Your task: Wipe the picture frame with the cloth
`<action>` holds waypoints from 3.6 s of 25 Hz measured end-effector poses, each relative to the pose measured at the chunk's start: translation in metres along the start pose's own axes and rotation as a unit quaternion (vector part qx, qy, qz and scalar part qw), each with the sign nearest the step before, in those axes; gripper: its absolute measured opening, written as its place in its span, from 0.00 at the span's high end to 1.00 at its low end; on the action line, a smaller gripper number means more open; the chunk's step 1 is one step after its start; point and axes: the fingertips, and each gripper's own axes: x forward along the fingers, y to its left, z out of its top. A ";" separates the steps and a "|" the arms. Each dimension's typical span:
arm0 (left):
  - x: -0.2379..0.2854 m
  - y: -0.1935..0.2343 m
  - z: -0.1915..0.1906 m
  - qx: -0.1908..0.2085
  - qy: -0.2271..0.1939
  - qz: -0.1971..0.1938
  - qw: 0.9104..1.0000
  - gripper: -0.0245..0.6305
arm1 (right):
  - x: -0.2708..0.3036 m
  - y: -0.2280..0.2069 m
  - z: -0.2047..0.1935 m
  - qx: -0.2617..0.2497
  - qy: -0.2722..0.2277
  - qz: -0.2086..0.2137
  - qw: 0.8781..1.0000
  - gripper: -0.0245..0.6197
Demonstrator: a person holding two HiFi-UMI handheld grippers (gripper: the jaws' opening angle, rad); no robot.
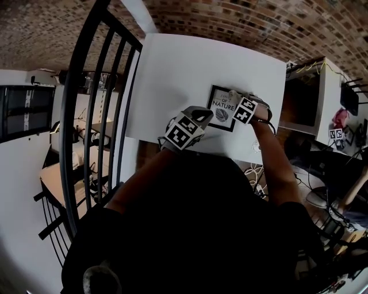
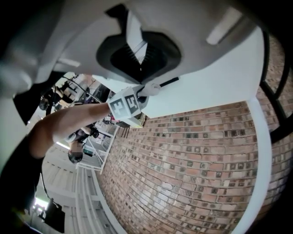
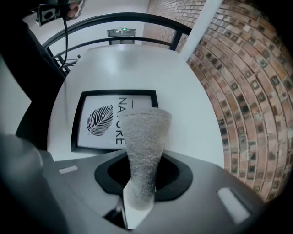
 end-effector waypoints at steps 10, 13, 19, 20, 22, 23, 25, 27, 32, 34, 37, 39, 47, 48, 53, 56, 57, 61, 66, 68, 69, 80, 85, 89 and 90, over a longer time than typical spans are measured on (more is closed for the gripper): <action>-0.017 0.006 -0.013 -0.013 -0.005 0.013 1.000 0.96 | -0.009 0.025 0.098 -0.069 -0.041 0.006 0.997 0.80; -0.027 0.010 -0.016 -0.020 -0.012 0.023 0.999 0.96 | -0.007 0.034 0.113 -0.091 -0.038 0.010 0.995 0.80; -0.036 0.013 -0.029 -0.034 -0.016 0.032 0.999 0.96 | 0.010 0.043 0.119 -0.118 -0.010 0.010 0.993 0.80; -0.036 0.013 -0.029 -0.034 -0.016 0.031 0.999 0.96 | 0.013 0.044 0.117 -0.119 -0.003 0.011 0.993 0.80; -0.036 0.012 -0.030 -0.033 -0.016 0.027 0.999 0.96 | 0.016 0.044 0.114 -0.115 0.006 0.012 0.993 0.80; -0.037 0.012 -0.029 -0.032 -0.016 0.025 0.999 0.96 | 0.016 0.044 0.113 -0.112 0.008 0.012 0.994 0.80; -0.037 0.013 -0.027 -0.029 -0.016 0.021 0.999 0.96 | 0.015 0.042 0.110 -0.107 0.013 0.013 0.994 0.80; -0.036 0.015 -0.025 -0.025 -0.016 0.015 0.999 0.96 | 0.014 0.040 0.105 -0.103 0.019 0.013 0.994 0.80; -0.025 0.009 -0.017 -0.013 -0.016 -0.004 1.000 0.96 | 0.014 0.038 0.073 -0.086 0.038 0.013 0.996 0.80; -0.019 0.005 -0.013 -0.006 -0.015 -0.013 1.000 0.96 | 0.014 0.038 0.058 -0.072 0.046 0.013 0.996 0.80; -0.011 0.000 -0.008 0.001 -0.012 -0.025 1.000 0.96 | 0.012 0.038 0.039 -0.053 0.055 0.014 0.997 0.80; -0.007 -0.005 -0.004 0.008 -0.010 -0.035 0.999 0.96 | 0.009 0.037 0.028 -0.037 0.059 0.013 0.997 0.80; 0.000 -0.032 0.002 0.014 0.007 -0.078 0.997 0.96 | 0.005 0.040 -0.024 0.032 0.073 0.017 0.997 0.79; 0.001 -0.033 0.001 0.015 0.007 -0.077 0.997 0.96 | 0.006 0.040 -0.031 0.036 0.079 0.019 0.996 0.79; 0.000 -0.026 -0.001 0.012 0.010 -0.072 0.997 0.96 | -0.002 0.034 -0.038 0.044 0.079 0.010 0.996 0.79; -0.003 -0.016 -0.003 0.006 0.009 -0.062 0.998 0.96 | -0.010 0.030 -0.016 0.032 0.059 0.001 0.998 0.79; -0.004 -0.012 -0.004 0.003 0.008 -0.058 0.998 0.96 | -0.013 0.031 -0.007 0.025 0.053 0.000 0.998 0.79; -0.014 0.007 -0.010 -0.007 0.009 -0.037 0.999 0.96 | -0.018 0.042 0.042 -0.007 0.023 0.010 1.000 0.79; -0.025 0.026 -0.022 -0.025 0.009 -0.013 1.000 0.96 | -0.017 0.061 0.091 -0.050 0.008 0.030 0.998 0.79; -0.030 0.028 -0.027 -0.033 0.008 -0.008 0.999 0.96 | -0.015 0.070 0.103 -0.066 0.007 0.034 0.997 0.79; -0.032 0.030 -0.029 -0.036 0.007 -0.006 0.999 0.96 | -0.013 0.074 0.108 -0.073 0.007 0.036 0.997 0.79; -0.038 0.044 -0.046 -0.039 0.006 0.013 0.999 0.96 | 0.009 0.095 0.103 -0.086 0.041 0.060 0.994 0.78; -0.037 0.032 -0.037 -0.045 0.012 -0.012 0.999 0.96 | 0.008 0.089 0.079 -0.078 0.064 0.052 0.994 0.78; -0.023 0.023 -0.031 -0.024 0.017 -0.025 0.999 0.96 | 0.006 0.084 0.046 -0.055 0.078 0.047 0.994 0.78; -0.021 0.019 -0.029 -0.022 0.019 -0.030 0.999 0.96 | 0.005 0.083 0.039 -0.046 0.080 0.047 0.995 0.78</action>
